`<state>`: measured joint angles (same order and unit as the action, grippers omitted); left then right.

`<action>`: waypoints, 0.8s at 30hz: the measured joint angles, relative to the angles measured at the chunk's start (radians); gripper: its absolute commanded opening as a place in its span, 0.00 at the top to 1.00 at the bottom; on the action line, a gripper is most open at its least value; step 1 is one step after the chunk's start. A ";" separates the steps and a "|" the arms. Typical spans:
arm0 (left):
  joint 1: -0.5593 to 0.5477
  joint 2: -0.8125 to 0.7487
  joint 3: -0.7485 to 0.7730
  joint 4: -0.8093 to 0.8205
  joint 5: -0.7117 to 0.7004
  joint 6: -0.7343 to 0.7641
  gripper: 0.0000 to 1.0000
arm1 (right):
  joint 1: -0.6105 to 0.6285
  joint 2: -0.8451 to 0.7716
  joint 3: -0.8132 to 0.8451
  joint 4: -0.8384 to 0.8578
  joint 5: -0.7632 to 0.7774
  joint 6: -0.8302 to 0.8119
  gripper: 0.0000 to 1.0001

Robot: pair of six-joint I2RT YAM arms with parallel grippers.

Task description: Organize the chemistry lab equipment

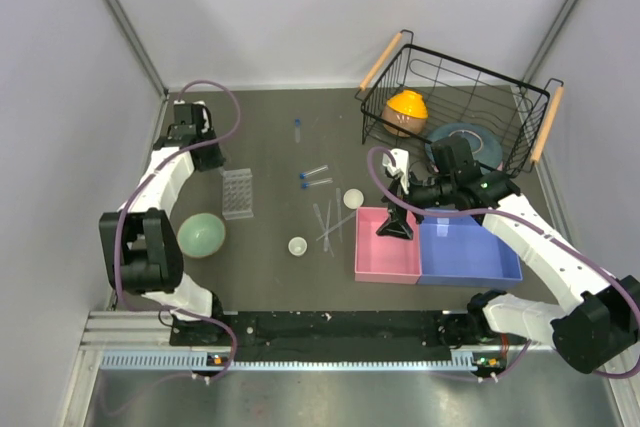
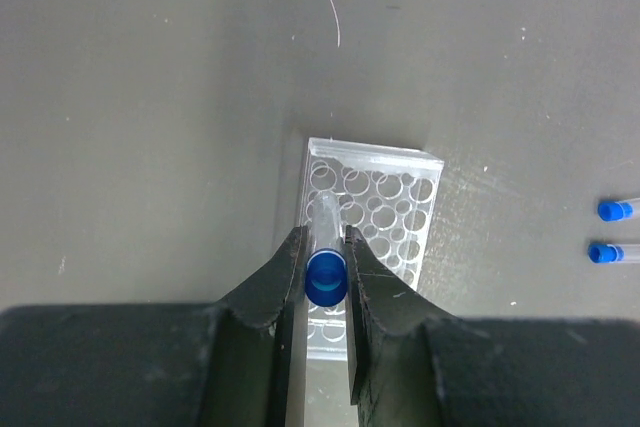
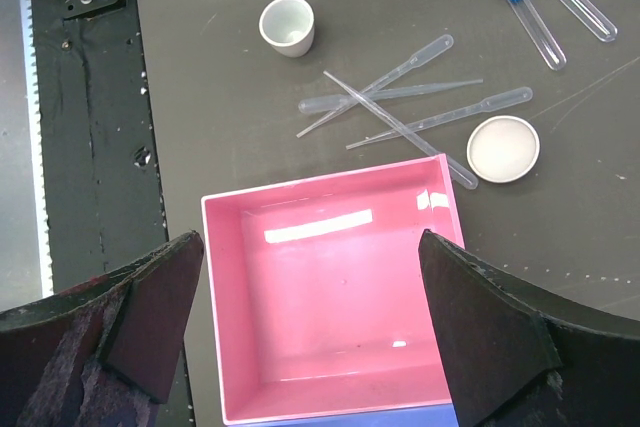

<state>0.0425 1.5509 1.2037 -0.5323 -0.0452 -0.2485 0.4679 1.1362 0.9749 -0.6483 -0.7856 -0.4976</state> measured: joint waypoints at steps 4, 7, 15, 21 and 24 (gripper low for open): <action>0.002 0.045 0.026 0.000 0.002 0.013 0.92 | 0.000 0.000 0.000 0.000 0.000 0.000 0.10; 0.002 0.072 0.039 0.000 0.003 0.014 0.91 | -0.001 0.001 0.000 0.000 0.000 0.000 0.10; 0.003 0.121 0.044 -0.006 0.003 0.016 0.91 | -0.004 0.003 0.000 -0.004 0.000 0.000 0.10; 0.003 0.138 0.044 -0.013 0.004 0.016 0.87 | -0.006 0.003 0.000 -0.004 0.000 0.000 0.10; 0.003 0.153 0.044 -0.013 0.007 0.015 0.77 | -0.006 0.004 0.000 -0.004 0.000 0.000 0.10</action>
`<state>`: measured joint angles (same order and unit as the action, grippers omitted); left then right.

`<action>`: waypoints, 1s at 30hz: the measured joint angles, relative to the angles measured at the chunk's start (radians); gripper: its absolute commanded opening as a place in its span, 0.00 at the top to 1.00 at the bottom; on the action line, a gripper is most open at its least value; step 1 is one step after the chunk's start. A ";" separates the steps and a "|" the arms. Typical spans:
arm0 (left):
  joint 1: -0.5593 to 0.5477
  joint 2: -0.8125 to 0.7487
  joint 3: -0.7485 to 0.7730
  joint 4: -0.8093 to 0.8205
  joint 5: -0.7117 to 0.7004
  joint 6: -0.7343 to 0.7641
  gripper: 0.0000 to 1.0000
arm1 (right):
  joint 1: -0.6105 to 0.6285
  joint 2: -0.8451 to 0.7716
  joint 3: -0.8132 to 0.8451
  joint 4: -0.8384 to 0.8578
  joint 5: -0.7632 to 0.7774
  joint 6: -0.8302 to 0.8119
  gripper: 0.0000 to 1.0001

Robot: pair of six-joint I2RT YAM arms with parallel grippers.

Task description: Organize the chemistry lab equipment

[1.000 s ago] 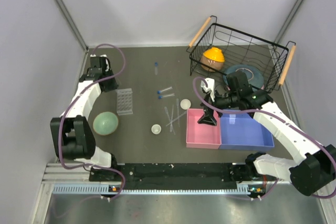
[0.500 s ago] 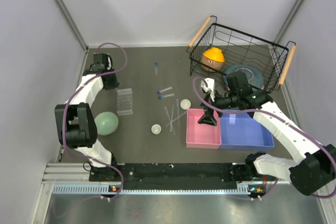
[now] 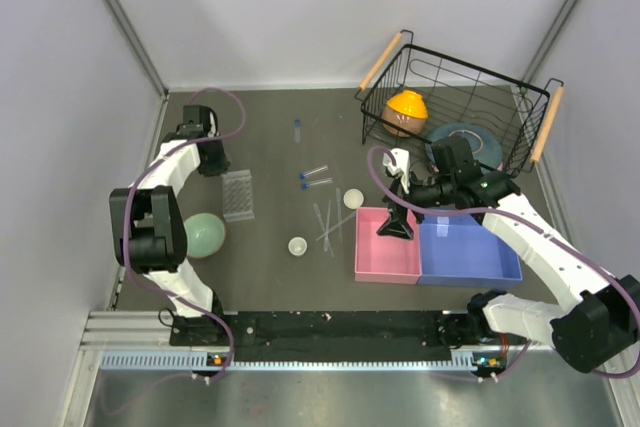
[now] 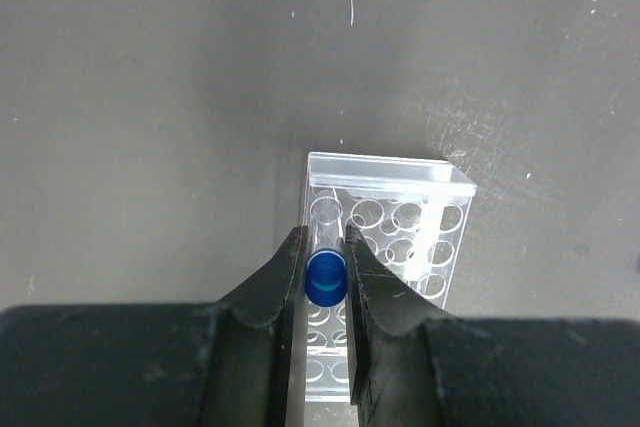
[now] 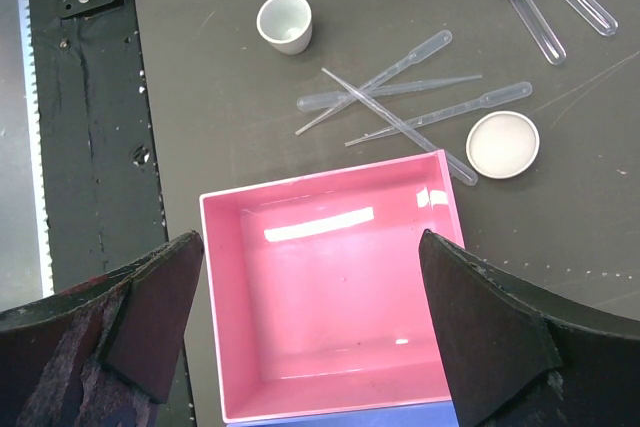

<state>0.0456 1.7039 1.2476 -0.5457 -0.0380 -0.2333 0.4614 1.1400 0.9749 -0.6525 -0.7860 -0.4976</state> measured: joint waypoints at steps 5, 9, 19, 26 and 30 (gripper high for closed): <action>0.000 0.016 0.000 -0.005 0.009 0.000 0.53 | 0.000 0.000 0.000 0.000 0.000 0.000 0.10; 0.000 0.016 0.000 -0.009 0.014 -0.002 0.41 | -0.001 0.000 0.000 0.000 0.000 0.000 0.10; 0.000 -0.186 -0.013 -0.043 0.025 0.002 0.16 | -0.001 0.026 0.007 -0.008 -0.002 -0.016 0.10; 0.001 -0.539 -0.172 -0.003 0.093 0.030 0.01 | 0.015 0.190 0.167 -0.105 0.027 -0.086 0.10; 0.001 -0.734 -0.324 0.023 0.174 0.023 0.01 | 0.074 0.323 0.320 -0.144 0.126 -0.133 0.11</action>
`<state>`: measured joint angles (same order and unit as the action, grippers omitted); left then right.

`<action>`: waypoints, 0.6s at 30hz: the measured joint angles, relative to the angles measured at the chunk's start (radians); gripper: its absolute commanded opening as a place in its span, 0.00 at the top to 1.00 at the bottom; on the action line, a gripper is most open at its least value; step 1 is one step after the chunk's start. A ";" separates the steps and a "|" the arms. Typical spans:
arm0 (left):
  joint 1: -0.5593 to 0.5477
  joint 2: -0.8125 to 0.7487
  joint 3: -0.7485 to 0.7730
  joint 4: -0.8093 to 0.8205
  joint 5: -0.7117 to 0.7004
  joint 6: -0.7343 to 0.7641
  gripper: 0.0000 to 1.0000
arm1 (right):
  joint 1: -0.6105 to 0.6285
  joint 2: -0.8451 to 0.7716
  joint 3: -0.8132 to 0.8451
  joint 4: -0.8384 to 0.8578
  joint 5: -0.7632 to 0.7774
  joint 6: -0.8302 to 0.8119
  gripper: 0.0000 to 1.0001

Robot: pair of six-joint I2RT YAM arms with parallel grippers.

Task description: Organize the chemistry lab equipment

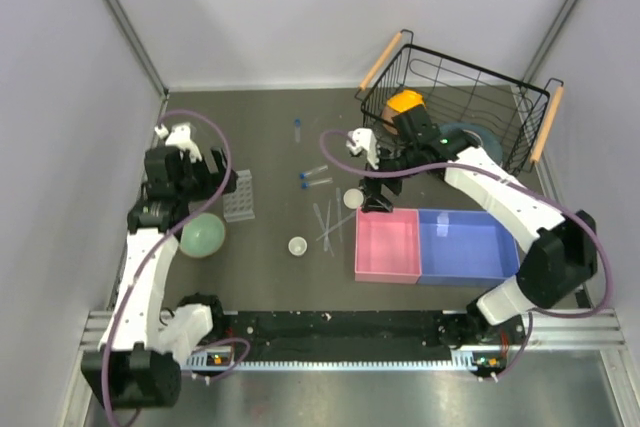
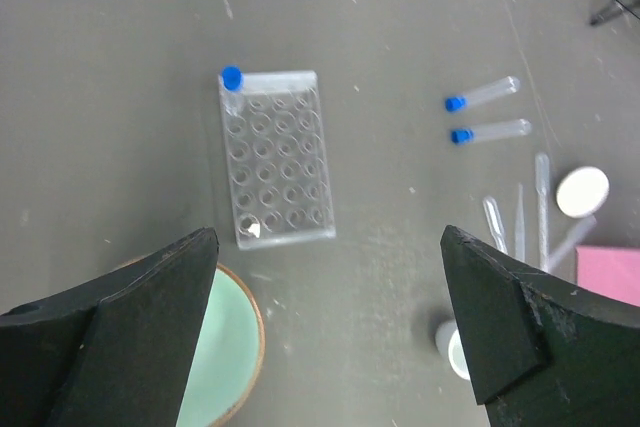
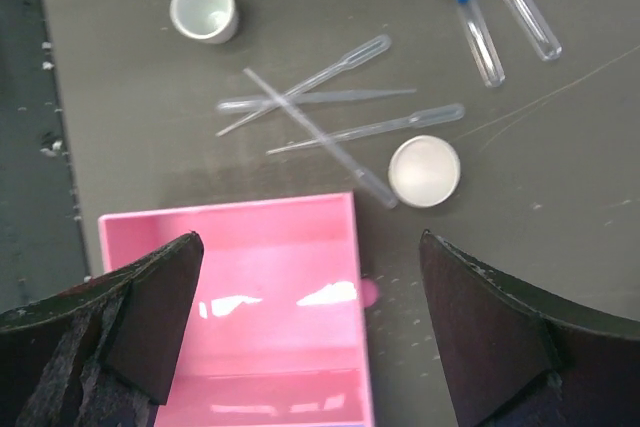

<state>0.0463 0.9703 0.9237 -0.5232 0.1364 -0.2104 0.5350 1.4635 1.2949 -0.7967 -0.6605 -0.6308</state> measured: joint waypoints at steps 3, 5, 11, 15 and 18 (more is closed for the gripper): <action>0.000 -0.107 -0.083 -0.003 0.058 -0.018 0.01 | 0.048 0.116 0.120 -0.027 0.083 -0.040 0.13; 0.000 -0.171 -0.127 -0.006 0.085 -0.034 0.01 | 0.079 0.211 0.211 -0.037 0.146 -0.078 0.16; 0.000 -0.339 -0.204 -0.033 0.135 -0.091 0.01 | 0.130 0.462 0.425 -0.043 0.288 -0.220 0.29; 0.000 -0.408 -0.207 -0.083 0.101 -0.137 0.01 | 0.146 0.597 0.515 -0.057 0.333 -0.298 0.35; 0.000 -0.448 -0.207 -0.111 0.066 -0.171 0.02 | 0.151 0.691 0.580 -0.063 0.350 -0.326 0.36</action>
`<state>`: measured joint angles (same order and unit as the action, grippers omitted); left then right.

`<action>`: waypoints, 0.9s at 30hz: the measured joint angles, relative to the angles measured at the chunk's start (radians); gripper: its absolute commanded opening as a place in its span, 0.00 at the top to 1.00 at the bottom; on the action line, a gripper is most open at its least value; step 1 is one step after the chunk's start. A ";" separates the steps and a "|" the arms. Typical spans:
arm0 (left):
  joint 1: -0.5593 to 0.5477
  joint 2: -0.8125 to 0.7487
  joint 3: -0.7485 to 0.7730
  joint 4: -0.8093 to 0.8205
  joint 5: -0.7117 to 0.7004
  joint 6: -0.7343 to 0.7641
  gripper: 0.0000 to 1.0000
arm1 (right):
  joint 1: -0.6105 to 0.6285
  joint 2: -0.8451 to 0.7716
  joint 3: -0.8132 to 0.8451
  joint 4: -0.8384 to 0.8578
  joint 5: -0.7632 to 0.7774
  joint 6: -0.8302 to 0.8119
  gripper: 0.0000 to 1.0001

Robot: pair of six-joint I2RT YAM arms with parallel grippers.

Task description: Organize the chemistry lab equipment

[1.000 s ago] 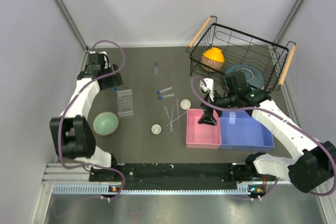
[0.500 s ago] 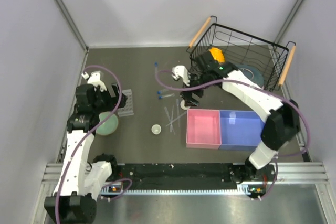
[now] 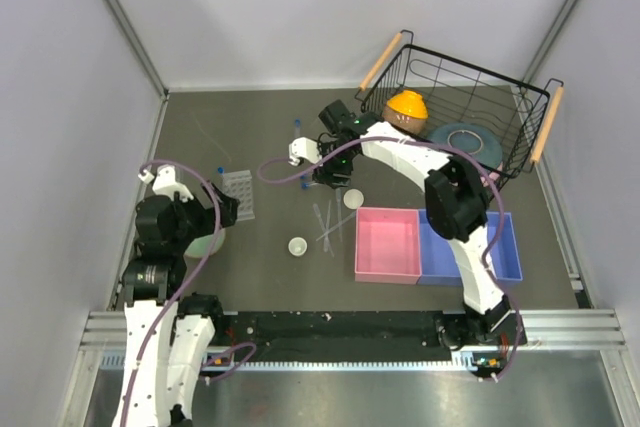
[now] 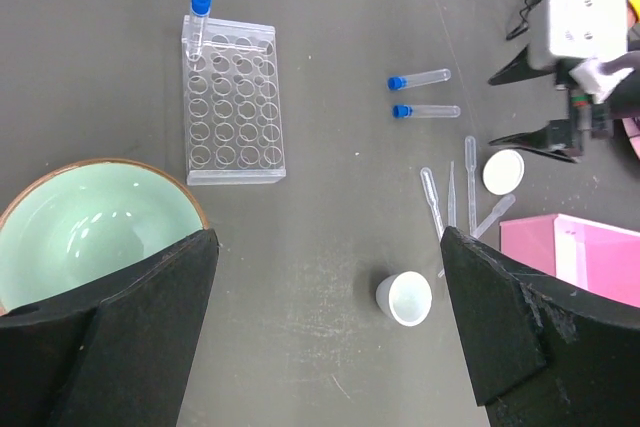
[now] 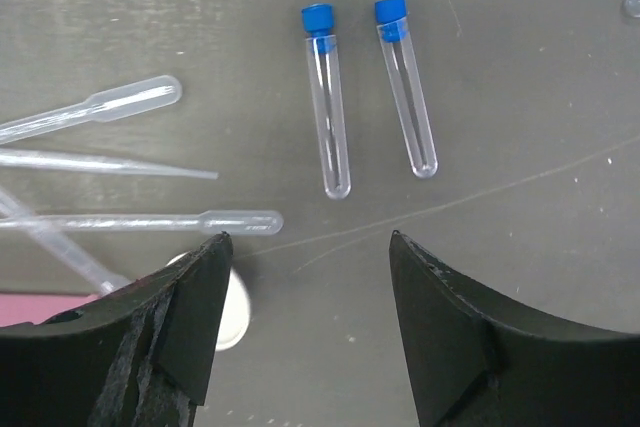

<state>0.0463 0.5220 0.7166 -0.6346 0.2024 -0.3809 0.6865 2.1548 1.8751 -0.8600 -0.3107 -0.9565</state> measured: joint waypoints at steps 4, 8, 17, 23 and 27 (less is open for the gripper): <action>0.000 -0.048 0.000 -0.021 -0.037 -0.022 0.02 | 0.000 0.081 0.065 0.001 0.006 -0.013 0.36; 0.000 -0.085 -0.002 -0.034 -0.079 -0.034 0.02 | 0.000 0.124 0.110 -0.001 0.005 -0.013 0.36; 0.000 -0.149 -0.019 -0.033 -0.114 -0.041 0.02 | 0.002 0.193 0.170 0.003 -0.003 -0.002 0.41; 0.000 -0.149 -0.026 -0.032 -0.114 -0.041 0.02 | 0.006 0.222 0.170 -0.002 -0.004 0.011 0.52; 0.000 -0.149 -0.027 -0.032 -0.113 -0.041 0.02 | 0.006 0.222 0.170 -0.007 -0.009 0.019 0.72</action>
<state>0.0463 0.3729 0.6895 -0.6670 0.0895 -0.4217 0.6930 2.3768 2.0453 -0.8673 -0.3199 -0.9375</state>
